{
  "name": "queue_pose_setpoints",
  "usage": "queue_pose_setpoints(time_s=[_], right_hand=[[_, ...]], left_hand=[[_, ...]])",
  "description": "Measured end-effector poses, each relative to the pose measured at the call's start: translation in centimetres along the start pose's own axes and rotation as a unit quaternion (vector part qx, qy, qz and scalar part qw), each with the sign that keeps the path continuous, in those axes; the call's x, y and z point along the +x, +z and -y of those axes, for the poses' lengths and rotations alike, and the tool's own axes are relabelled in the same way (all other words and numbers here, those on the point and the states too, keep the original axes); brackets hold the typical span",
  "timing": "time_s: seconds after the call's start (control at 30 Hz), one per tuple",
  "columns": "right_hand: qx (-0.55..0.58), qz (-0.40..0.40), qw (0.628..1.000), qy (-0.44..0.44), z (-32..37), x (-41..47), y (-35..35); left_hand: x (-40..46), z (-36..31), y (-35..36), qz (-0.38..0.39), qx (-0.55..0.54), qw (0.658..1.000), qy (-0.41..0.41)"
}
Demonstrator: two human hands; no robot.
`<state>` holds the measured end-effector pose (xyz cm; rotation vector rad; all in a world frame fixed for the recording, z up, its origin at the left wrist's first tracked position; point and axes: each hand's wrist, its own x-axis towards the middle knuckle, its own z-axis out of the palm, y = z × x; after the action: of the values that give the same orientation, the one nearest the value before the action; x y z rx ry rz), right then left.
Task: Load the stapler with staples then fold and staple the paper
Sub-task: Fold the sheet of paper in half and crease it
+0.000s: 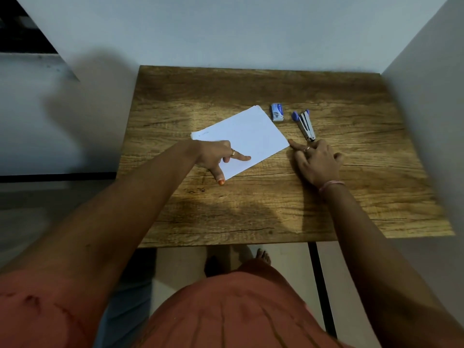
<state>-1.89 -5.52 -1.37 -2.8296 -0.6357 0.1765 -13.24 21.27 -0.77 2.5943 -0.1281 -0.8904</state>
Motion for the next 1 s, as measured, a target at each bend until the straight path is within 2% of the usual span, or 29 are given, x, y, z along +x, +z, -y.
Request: queue_pose_setpoints(time_s=[0.13,0.27,0.47,0.57,0.63,0.73,0.8,0.83,0.9,0.93,1.0], right_hand=[[0.033,0.002,0.999,0.035,0.6,0.0,0.4],[0.103,-0.029,0.991,0.085,2.7,-0.3,1.2],[0.248,-0.033,0.956,0.155,5.4,1.0,1.4],[0.304,-0.026,0.941,0.146,5.7,1.4,0.6],[0.371,0.002,0.917,0.145,5.7,1.4,0.2],[0.527,0.042,0.833,0.164,5.5,0.8,-0.9],[0.596,0.039,0.785,0.167,5.4,0.5,-1.7],[0.622,0.034,0.765,0.167,5.3,0.5,-2.2],[0.661,0.028,0.730,0.169,4.9,0.6,-3.2],[0.674,0.025,0.719,0.169,4.7,0.7,-3.6],[0.690,0.025,0.704,0.163,4.4,0.8,-4.5]], left_hand=[[0.2,0.2,0.0,0.003,-0.007,1.000,0.004],[0.1,0.2,0.0,0.003,-0.012,1.000,0.004],[-0.5,-0.4,-0.2,-0.009,-0.014,1.000,0.001],[-0.9,-1.0,0.1,-0.035,-0.031,0.999,-0.014],[-1.5,-1.1,0.5,-0.070,-0.063,0.995,-0.031],[-2.5,-1.6,1.4,-0.126,-0.139,0.980,-0.060],[-3.1,-2.5,2.5,-0.226,-0.224,0.944,-0.086],[-3.2,-3.1,3.1,-0.300,-0.273,0.908,-0.105],[-3.0,-4.1,4.0,-0.433,-0.366,0.812,-0.134],[-2.8,-4.6,4.3,-0.468,-0.412,0.771,-0.129],[-2.7,-5.4,4.4,-0.478,-0.500,0.719,-0.075]])
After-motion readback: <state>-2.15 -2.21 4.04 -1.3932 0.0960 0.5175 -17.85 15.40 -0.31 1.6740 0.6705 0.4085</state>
